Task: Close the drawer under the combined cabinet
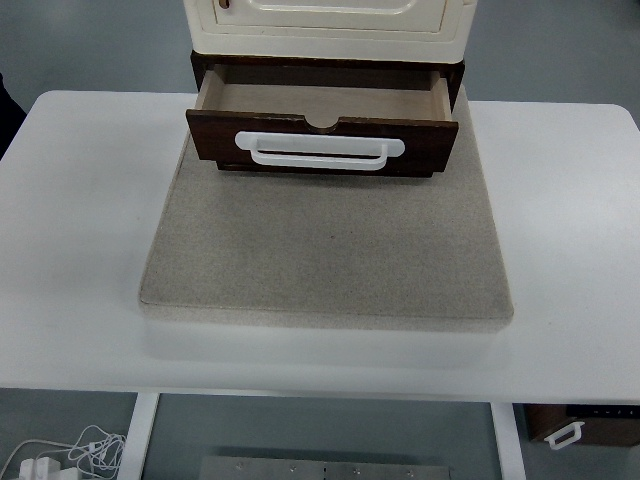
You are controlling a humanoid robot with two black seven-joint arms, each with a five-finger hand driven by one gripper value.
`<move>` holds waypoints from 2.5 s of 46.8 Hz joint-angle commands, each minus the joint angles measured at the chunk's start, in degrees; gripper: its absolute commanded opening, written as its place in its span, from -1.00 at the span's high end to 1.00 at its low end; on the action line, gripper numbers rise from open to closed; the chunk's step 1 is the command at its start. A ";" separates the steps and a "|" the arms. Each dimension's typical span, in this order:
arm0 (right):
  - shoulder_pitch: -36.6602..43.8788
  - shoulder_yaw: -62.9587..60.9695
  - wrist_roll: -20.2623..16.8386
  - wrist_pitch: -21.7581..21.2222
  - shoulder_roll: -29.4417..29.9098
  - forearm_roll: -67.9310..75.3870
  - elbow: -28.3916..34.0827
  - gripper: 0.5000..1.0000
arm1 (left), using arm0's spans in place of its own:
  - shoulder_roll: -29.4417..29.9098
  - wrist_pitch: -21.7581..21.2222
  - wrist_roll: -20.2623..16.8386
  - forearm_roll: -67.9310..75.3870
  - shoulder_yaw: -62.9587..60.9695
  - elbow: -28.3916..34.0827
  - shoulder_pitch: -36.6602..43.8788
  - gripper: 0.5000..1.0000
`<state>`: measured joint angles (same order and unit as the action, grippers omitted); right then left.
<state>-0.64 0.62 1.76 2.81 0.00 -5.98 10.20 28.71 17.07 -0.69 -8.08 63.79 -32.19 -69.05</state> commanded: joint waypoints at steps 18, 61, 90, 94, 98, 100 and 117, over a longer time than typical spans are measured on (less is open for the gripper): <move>0.03 0.00 0.00 0.00 0.00 0.00 0.00 -0.81 | 11.28 -5.38 0.08 0.08 -6.13 -34.41 -3.28 -1.00; -0.06 0.00 0.00 0.00 0.00 0.00 0.00 -0.81 | 14.80 -5.73 8.77 0.87 -41.90 -58.15 -24.46 -1.00; -0.06 0.00 0.00 0.00 0.00 0.00 0.00 -0.81 | 14.45 -0.11 27.41 5.44 -55.44 -66.42 -25.52 -1.00; 0.03 0.00 0.00 0.00 0.00 0.00 0.00 -0.81 | 13.66 0.33 29.34 5.62 -57.46 -66.42 -25.69 -1.00; -0.06 0.00 0.00 0.00 0.00 0.00 0.00 -0.81 | 12.60 0.60 32.15 5.62 -59.57 -66.42 -26.13 -1.00; -0.06 0.00 0.00 0.00 0.00 0.00 0.00 -0.81 | 11.73 0.51 33.03 5.79 -60.62 -66.42 -26.31 -1.00; -0.06 0.00 0.00 0.00 0.00 0.00 0.00 -0.81 | 6.01 -0.46 35.15 12.39 -65.64 -63.43 -26.22 -1.00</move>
<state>-0.66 0.61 1.76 2.81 0.00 -5.98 10.20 35.68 16.61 34.10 4.24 -1.64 -96.72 -95.31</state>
